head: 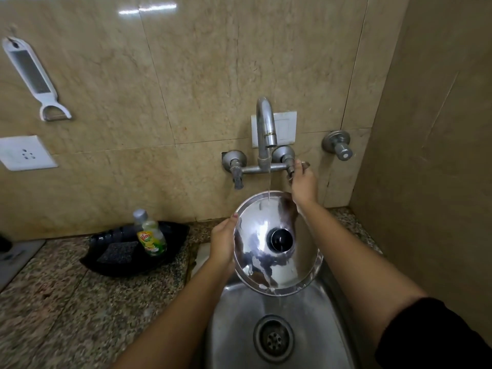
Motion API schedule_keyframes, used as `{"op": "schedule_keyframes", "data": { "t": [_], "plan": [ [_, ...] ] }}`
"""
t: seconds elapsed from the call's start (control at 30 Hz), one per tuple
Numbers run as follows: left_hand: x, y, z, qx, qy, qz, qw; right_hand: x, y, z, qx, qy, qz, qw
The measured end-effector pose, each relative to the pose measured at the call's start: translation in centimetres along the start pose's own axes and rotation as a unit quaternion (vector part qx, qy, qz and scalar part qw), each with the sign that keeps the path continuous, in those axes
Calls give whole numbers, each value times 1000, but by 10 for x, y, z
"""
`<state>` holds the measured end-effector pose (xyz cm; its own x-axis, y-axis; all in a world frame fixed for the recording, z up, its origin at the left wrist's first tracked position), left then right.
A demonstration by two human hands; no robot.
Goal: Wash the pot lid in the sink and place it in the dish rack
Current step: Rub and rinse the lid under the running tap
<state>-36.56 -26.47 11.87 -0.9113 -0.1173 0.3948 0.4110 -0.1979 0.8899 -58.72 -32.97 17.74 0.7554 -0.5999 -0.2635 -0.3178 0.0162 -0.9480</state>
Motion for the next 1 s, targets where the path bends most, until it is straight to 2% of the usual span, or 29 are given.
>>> {"op": "schedule_keyframes", "data": {
  "t": [0.07, 0.13, 0.2, 0.3, 0.37, 0.43, 0.5, 0.57, 0.63, 0.7, 0.73, 0.83, 0.87, 0.93, 1.0],
  "plan": [
    [0, 0, 0, -2, 3, 3, 1000, -2, 1, -1, 20, -1, -29, 999],
    [0, -1, 0, -1, 0, 11, 1000, -2, 4, 4, 21, -27, -13, 999],
    [0, 0, -1, 4, 0, 10, 1000, -1, 12, 16, 12, -69, 85, 994],
    [0, 0, 0, 12, 1, -8, 1000, -4, 23, 39, -37, -73, 310, 947],
    [1, -1, 2, 18, -3, -32, 999, -5, 18, 51, -107, -43, 391, 913],
    [2, -1, 5, 30, -3, -57, 998, 4, 6, 62, -210, -45, 406, 888],
    [6, -2, 5, 42, -18, -67, 997, 23, -9, 76, -301, -113, 402, 857],
    [11, 0, 8, 55, -25, -81, 995, 39, -18, 87, -382, -175, 412, 808],
    [12, 1, 8, 54, -22, -82, 995, 43, -24, 90, -434, -190, 413, 777],
    [8, 2, 9, 51, -16, -76, 996, 37, -23, 84, -438, -189, 400, 783],
    [3, 4, 9, 58, -3, -68, 996, 32, -20, 80, -416, -193, 388, 800],
    [-14, 4, 8, 55, 27, -12, 998, 11, 3, 58, -247, -212, 251, 912],
    [-17, 3, 8, 39, 25, 10, 999, 4, 10, 52, -198, -208, 194, 938],
    [-17, 2, 7, -12, 6, 5, 1000, -1, 16, 47, -175, -211, 140, 951],
    [-10, 6, 0, -22, -38, -89, 995, 7, 9, 52, -184, -276, 142, 933]
  ]
}}
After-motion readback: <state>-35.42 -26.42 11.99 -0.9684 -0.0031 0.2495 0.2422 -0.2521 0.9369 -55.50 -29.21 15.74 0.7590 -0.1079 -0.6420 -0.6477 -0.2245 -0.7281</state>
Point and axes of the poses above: each hand's wrist, its own z-axis away from the middle knuckle, its own x-axis out of the palm, y = z × x, the point moved 6 cm from there along -z, towards the middle knuckle, and after that the axes turned 10 degrees about z, right-handed, at the moved point
